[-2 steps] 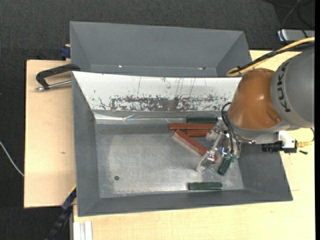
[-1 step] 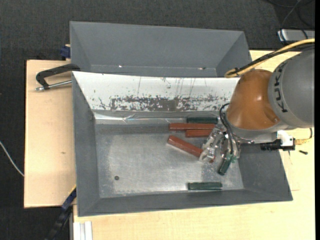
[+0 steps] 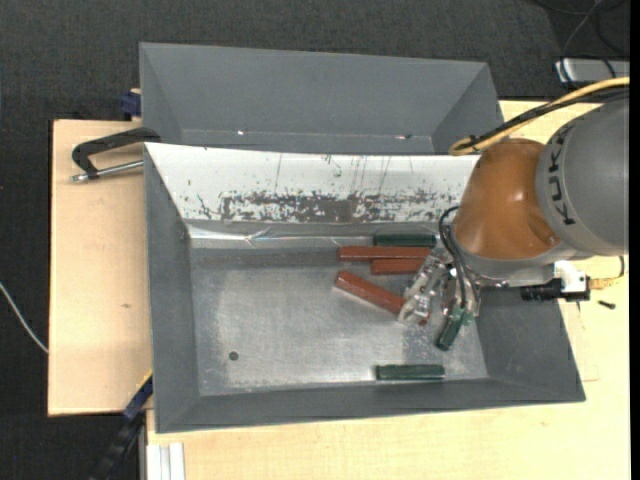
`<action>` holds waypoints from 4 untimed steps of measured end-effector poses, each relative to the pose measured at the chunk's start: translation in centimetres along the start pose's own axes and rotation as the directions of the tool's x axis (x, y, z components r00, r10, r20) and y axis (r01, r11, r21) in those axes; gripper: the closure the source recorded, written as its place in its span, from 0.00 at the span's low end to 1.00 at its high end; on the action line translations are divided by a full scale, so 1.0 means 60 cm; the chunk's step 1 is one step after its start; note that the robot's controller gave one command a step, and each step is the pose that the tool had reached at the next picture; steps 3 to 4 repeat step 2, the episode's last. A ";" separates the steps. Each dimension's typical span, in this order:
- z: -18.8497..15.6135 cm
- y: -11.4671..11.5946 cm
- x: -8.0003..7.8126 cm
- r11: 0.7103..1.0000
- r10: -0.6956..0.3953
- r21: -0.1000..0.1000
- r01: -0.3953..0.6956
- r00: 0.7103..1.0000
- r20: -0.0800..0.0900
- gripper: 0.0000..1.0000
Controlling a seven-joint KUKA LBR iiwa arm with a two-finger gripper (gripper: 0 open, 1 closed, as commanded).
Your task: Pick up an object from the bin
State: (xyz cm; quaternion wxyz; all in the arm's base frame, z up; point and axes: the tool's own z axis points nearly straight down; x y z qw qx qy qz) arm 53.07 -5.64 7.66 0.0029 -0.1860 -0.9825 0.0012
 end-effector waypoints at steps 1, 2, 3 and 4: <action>-0.001 0.000 0.000 1.000 0.000 -0.001 0.000 1.000 0.000 1.00; -0.002 0.001 0.000 1.000 0.001 -0.003 -0.001 1.000 0.004 1.00; -0.002 0.001 0.000 1.000 0.001 -0.003 -0.001 1.000 0.004 1.00; -0.002 0.001 0.000 1.000 0.001 -0.003 -0.001 1.000 0.004 1.00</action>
Offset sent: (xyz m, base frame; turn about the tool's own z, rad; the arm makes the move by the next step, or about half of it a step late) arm -0.0001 0.0001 0.0013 0.0000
